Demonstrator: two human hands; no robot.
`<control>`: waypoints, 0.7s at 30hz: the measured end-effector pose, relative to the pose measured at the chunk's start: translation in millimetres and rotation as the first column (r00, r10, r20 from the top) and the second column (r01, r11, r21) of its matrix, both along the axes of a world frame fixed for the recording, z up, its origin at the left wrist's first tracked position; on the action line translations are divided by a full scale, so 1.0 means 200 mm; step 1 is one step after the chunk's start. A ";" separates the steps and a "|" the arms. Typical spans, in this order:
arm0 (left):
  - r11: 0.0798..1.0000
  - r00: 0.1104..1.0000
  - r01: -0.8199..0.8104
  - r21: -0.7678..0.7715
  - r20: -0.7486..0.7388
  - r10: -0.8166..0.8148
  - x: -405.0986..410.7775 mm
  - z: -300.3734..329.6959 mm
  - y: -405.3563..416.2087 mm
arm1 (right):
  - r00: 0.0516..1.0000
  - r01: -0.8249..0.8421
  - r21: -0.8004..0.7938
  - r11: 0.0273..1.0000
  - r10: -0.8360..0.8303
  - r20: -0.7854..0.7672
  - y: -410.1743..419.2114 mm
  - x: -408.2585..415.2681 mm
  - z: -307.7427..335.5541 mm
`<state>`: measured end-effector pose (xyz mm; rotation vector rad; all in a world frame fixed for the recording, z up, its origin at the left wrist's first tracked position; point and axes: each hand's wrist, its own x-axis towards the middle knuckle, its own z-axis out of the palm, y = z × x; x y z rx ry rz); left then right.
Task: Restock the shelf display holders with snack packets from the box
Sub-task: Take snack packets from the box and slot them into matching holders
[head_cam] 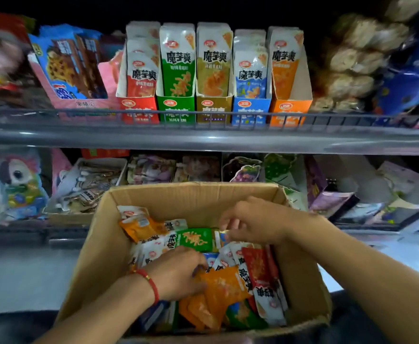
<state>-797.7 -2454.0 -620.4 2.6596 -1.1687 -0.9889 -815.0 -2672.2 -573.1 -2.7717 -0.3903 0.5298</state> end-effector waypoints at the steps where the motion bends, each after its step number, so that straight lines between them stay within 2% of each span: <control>1: 0.999 1.000 0.009 0.040 -0.009 -0.008 -0.01 -0.03 -0.03 | 0.999 0.027 0.031 0.999 -0.028 0.030 -0.02 0.00 0.00; 3: 0.993 1.000 0.029 0.112 -0.004 -0.029 -0.02 -0.07 -0.07 | 0.992 0.072 0.054 0.996 -0.077 0.102 -0.05 0.02 0.00; 6: 0.984 1.000 0.012 0.179 0.001 -0.013 -0.01 -0.10 -0.12 | 0.989 0.085 0.058 0.995 -0.092 0.116 -0.09 0.01 -0.02; 12: 0.960 0.967 -0.251 0.127 -0.009 0.254 0.00 -0.17 -0.22 | 0.989 0.088 0.070 0.994 -0.095 0.115 -0.11 0.00 -0.01; 16: 0.881 0.856 -0.466 0.076 -0.211 0.471 0.02 -0.19 -0.22 | 0.990 0.090 0.095 0.991 -0.100 0.102 -0.12 -0.02 0.00; 21: 0.763 0.695 -0.646 0.000 -0.413 0.588 0.03 -0.08 -0.19 | 0.986 0.117 0.144 0.983 -0.132 0.101 -0.14 -0.02 0.01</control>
